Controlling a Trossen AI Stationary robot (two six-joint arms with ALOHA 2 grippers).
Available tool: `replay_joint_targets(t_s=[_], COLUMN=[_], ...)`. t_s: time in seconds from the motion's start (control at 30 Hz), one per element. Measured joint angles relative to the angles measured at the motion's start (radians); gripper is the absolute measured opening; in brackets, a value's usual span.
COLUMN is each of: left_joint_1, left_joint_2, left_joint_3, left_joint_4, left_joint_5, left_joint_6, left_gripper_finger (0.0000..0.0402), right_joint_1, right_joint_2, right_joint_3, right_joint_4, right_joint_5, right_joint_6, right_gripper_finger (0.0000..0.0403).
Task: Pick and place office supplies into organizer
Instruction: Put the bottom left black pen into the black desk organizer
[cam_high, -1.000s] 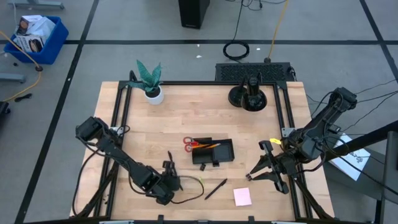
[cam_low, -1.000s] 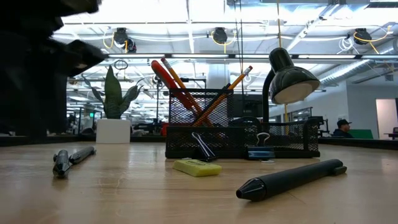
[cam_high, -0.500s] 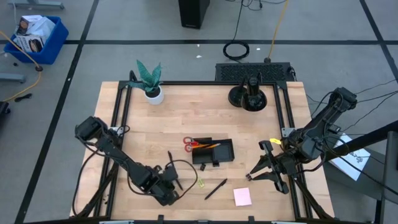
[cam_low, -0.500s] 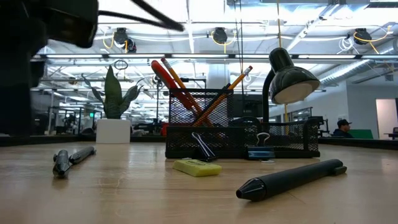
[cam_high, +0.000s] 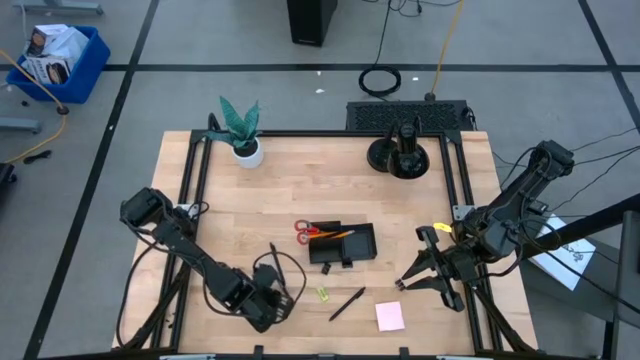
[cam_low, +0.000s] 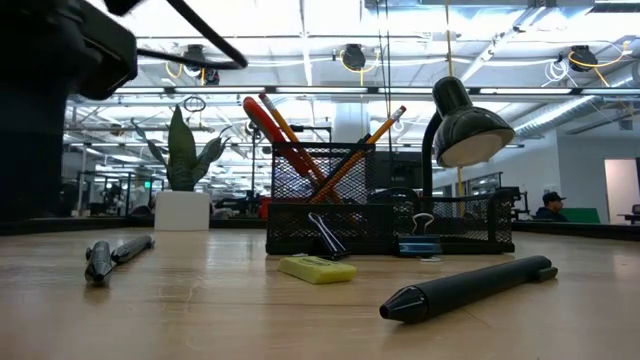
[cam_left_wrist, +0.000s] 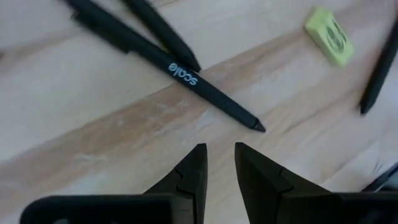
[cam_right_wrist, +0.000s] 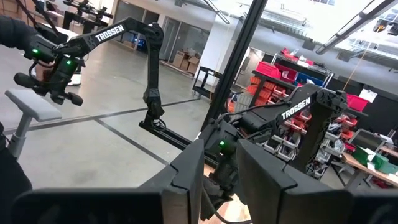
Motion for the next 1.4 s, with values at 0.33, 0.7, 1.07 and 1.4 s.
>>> replay_joint_targets(t_s=[0.33, 0.7, 1.07, 1.4], left_joint_1=[0.034, 0.101, 0.044, 0.040], left_joint_2=[0.000, 0.000, 0.000, 0.008], left_joint_3=[0.000, 0.000, 0.000, 0.000], left_joint_4=[0.002, 0.132, 0.053, 0.031], left_joint_5=[-0.032, -0.035, -0.028, -0.023], left_joint_6=[-0.424, -0.325, -0.542, -0.616], left_gripper_finger=[0.0088, 0.0088, 0.0088, 0.0088], right_joint_1=[0.000, 0.002, 0.002, 0.002], right_joint_2=[0.000, 0.000, 0.000, 0.000], right_joint_3=[0.000, 0.000, 0.000, 0.000], right_joint_4=[0.000, 0.002, 0.001, 0.001], right_joint_5=[0.000, -0.003, -0.003, -0.004], right_joint_6=[0.000, 0.000, 0.000, 0.000], right_gripper_finger=[0.0089, 0.0089, 0.0089, 0.0089])
